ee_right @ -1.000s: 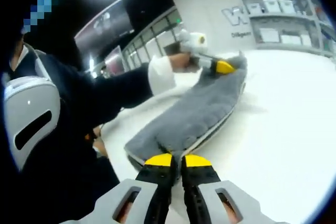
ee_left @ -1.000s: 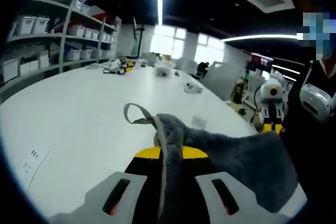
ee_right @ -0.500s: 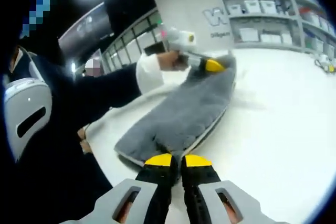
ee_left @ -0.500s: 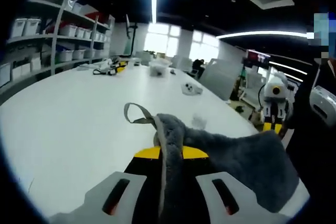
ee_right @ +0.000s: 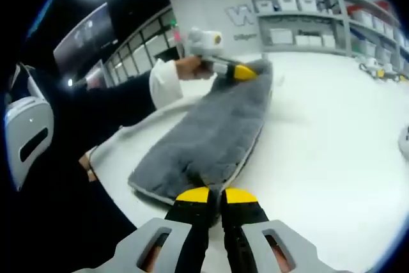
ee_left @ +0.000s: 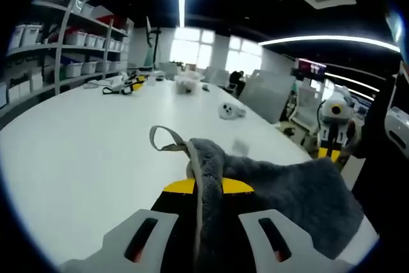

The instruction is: Open the folded towel by lifting each exposed corner and separating the folded layers until the towel lies flat within the target outline without major curled edges

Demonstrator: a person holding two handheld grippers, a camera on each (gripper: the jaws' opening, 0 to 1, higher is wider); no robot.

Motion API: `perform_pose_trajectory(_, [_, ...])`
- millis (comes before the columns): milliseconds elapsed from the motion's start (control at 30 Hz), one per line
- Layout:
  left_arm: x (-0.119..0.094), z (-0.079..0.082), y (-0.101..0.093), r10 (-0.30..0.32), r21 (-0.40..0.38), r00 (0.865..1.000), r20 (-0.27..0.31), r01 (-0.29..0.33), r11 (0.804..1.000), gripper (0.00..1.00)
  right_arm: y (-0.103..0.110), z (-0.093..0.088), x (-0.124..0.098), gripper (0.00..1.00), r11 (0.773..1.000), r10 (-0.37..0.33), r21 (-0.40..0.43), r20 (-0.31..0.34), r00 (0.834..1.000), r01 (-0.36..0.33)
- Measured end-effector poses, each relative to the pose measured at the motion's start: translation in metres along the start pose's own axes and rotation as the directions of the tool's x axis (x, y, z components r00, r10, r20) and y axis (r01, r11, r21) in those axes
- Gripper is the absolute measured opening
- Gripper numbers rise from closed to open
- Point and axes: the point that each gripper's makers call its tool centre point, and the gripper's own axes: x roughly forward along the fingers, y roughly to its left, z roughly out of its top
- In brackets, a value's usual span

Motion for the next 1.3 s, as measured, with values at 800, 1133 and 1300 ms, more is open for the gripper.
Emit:
perform_pose_trajectory(800, [0.054, -0.002, 0.009, 0.013, 0.025, 1.000, -0.028, -0.012, 1.000, 0.11, -0.049, -0.017, -0.018, 0.01, 0.985, -0.164, 0.052, -0.040, 0.986, 0.166])
perform_pose_trajectory(1133, [0.054, -0.018, 0.023, 0.067, 0.136, 0.995, -0.072, -0.057, 0.989, 0.22, -0.057, -0.022, -0.019, 0.07, 0.977, -0.172, 0.131, 0.009, 0.985, 0.170])
perform_pose_trajectory(1300, [0.044, -0.015, 0.026, 0.080, 0.163, 0.995, -0.060, -0.069, 0.984, 0.26, -0.055, -0.019, -0.023, 0.07, 0.977, -0.168, 0.141, 0.051, 0.984, 0.160])
